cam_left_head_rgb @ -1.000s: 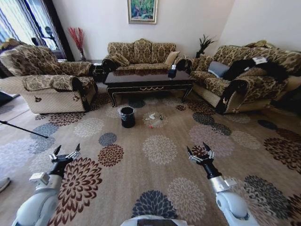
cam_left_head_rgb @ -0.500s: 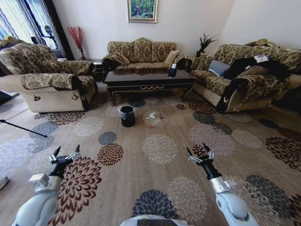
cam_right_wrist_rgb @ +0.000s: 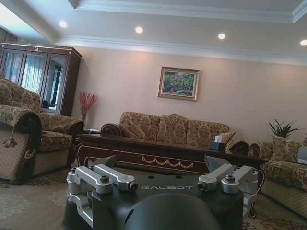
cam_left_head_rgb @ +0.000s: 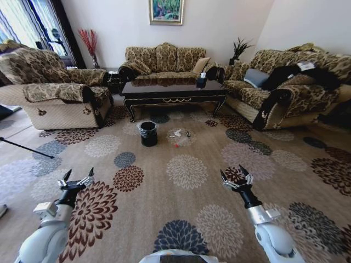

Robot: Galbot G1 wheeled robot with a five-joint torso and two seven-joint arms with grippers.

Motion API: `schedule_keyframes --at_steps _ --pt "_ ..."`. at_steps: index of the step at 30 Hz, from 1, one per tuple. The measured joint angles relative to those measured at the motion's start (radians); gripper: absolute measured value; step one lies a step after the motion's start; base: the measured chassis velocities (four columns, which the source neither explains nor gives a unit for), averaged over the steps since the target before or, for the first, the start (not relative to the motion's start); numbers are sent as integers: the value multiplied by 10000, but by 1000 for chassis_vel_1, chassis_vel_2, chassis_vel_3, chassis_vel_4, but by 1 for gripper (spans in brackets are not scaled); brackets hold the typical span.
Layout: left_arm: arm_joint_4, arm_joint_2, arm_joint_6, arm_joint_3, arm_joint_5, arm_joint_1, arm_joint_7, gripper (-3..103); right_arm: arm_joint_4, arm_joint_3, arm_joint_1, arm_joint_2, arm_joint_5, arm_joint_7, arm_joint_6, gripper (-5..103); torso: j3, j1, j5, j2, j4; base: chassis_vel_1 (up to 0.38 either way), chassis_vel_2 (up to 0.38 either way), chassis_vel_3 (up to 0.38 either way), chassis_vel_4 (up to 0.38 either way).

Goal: Move to the front of the table and pick up the trash from the floor, then place it into the trash bin.

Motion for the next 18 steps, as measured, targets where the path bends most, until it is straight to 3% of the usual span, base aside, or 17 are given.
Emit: schedule_keyframes --at_steps 18 --pt "60 6 11 76 103 -35 22 98 -183 -177 74 60 -64 -35 23 100 -502 -222 0 -725 0 0 0 0 0"
